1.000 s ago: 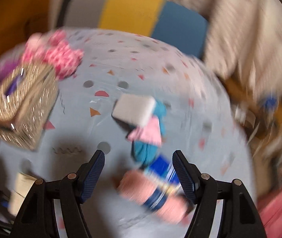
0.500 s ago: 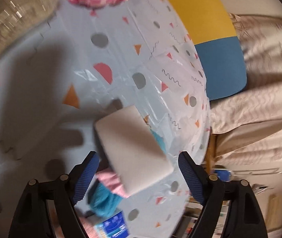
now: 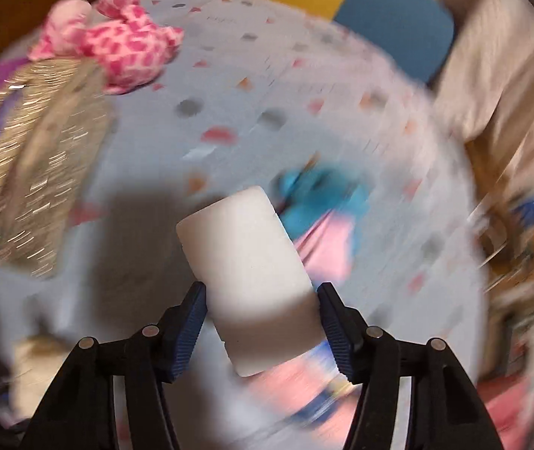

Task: Organize soft objects
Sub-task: 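Lift the mesh bundle with left toward the gold tray while right lifts the sponge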

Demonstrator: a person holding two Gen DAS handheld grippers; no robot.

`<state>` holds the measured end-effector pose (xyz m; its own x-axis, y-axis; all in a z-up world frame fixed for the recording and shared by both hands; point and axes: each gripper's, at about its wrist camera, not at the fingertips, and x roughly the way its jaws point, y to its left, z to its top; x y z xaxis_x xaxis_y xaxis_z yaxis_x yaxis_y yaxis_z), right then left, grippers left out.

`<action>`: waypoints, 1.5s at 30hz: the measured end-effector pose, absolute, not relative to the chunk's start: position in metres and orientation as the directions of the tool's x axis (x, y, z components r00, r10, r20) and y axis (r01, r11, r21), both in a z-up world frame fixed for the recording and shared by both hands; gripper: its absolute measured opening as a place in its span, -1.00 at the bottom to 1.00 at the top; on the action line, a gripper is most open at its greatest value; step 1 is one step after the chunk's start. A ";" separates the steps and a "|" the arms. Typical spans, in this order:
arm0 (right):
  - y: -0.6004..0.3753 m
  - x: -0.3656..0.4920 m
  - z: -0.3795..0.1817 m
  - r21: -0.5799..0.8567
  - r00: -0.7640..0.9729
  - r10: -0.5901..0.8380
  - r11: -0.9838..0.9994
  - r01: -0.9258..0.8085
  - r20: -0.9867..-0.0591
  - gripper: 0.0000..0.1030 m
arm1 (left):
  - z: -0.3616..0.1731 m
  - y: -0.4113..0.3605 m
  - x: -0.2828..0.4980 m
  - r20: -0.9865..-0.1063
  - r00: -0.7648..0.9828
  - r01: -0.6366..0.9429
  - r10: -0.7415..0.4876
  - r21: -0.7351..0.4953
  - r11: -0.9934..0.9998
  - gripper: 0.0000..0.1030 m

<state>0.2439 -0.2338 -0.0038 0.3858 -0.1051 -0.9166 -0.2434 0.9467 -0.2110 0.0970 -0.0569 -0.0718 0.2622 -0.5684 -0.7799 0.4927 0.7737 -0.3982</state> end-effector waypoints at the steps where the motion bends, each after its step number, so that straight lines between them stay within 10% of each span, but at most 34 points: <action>1: -0.235 0.234 -0.007 -0.177 0.370 -0.079 0.955 -0.238 -0.926 0.18 | -0.072 -0.057 0.097 -0.781 0.263 0.493 -0.566 -0.395 0.775 -0.49; 7: -0.230 0.181 -0.042 -0.033 0.281 0.021 0.982 -0.188 -0.960 0.23 | -0.068 -0.061 0.096 -0.796 0.259 0.499 -0.547 -0.375 0.781 -0.45; 12: -0.236 0.174 -0.061 0.069 0.315 0.104 0.990 -0.121 -0.943 0.38 | -0.061 -0.058 0.093 -0.796 0.250 0.498 -0.551 -0.382 0.778 0.32; 22: -0.230 0.185 -0.060 0.006 0.374 0.069 0.986 -0.167 -0.925 0.44 | -0.044 -0.048 0.088 -0.828 0.335 0.466 -0.449 -0.268 0.843 0.44; 28: -0.214 0.184 -0.068 -0.030 0.365 0.051 0.977 -0.213 -0.930 0.31 | -0.045 -0.073 0.093 -0.858 0.351 0.523 -0.375 -0.152 0.839 0.43; 32: -0.220 0.192 -0.070 0.000 0.359 0.070 0.981 -0.192 -0.931 0.12 | -0.061 -0.089 0.100 -0.887 0.336 0.532 -0.317 -0.099 0.841 -0.15; 45: -0.223 0.161 -0.076 -0.041 0.412 0.056 0.974 -0.222 -0.910 0.14 | -0.026 -0.063 0.076 -0.813 0.486 0.474 -0.322 -0.064 0.878 -0.20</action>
